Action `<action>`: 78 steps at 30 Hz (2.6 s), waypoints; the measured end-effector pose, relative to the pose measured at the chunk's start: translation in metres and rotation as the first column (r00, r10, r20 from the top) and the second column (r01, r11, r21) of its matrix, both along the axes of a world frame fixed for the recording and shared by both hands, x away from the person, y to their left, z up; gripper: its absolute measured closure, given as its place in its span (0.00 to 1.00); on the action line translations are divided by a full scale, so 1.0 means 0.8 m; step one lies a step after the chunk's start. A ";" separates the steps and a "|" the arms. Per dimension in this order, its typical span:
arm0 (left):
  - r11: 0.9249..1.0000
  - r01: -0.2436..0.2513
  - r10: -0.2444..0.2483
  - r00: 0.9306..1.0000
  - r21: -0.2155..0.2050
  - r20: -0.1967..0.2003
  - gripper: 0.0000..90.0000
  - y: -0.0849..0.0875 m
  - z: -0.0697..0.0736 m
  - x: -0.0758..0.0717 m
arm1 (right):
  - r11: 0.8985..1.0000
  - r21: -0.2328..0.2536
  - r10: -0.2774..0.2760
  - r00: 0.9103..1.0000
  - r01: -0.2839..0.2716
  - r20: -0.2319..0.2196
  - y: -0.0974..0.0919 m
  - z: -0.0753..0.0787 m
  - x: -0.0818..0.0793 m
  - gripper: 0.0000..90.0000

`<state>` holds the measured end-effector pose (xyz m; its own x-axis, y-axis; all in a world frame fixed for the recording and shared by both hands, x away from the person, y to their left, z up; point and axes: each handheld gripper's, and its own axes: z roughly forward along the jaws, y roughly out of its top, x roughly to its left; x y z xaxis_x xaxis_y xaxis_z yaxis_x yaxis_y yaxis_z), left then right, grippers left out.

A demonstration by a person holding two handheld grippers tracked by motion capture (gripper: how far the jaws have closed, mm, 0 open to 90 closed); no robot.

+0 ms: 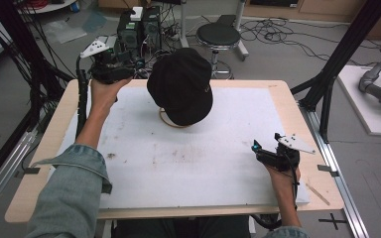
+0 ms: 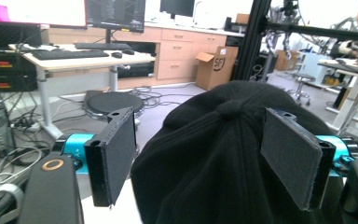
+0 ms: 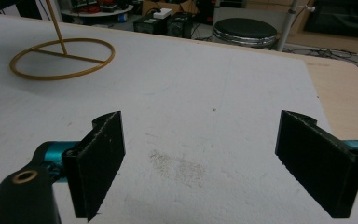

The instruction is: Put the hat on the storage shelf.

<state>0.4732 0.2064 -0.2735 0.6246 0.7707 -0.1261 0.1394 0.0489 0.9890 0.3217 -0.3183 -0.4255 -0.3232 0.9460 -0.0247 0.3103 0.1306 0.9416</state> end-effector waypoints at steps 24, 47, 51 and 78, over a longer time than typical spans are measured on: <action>0.994 -0.060 0.058 0.998 0.094 0.026 0.22 0.055 -0.027 -0.068 | 1.000 -0.011 0.019 1.000 -0.019 0.003 0.011 0.001 0.006 0.17; 0.985 -0.148 0.146 0.989 0.094 0.028 0.21 0.096 -0.096 -0.146 | 1.000 -0.021 0.019 1.000 -0.019 0.004 0.015 0.001 0.006 0.17; 0.985 -0.146 0.144 0.989 0.094 0.023 0.21 0.098 -0.106 -0.156 | 1.000 -0.024 0.019 1.000 -0.019 0.003 0.015 0.001 0.006 0.17; 0.983 -0.157 0.157 0.988 0.100 0.006 0.21 0.099 -0.158 -0.192 | 0.999 -0.028 0.019 1.000 -0.019 0.003 0.014 0.001 0.006 0.17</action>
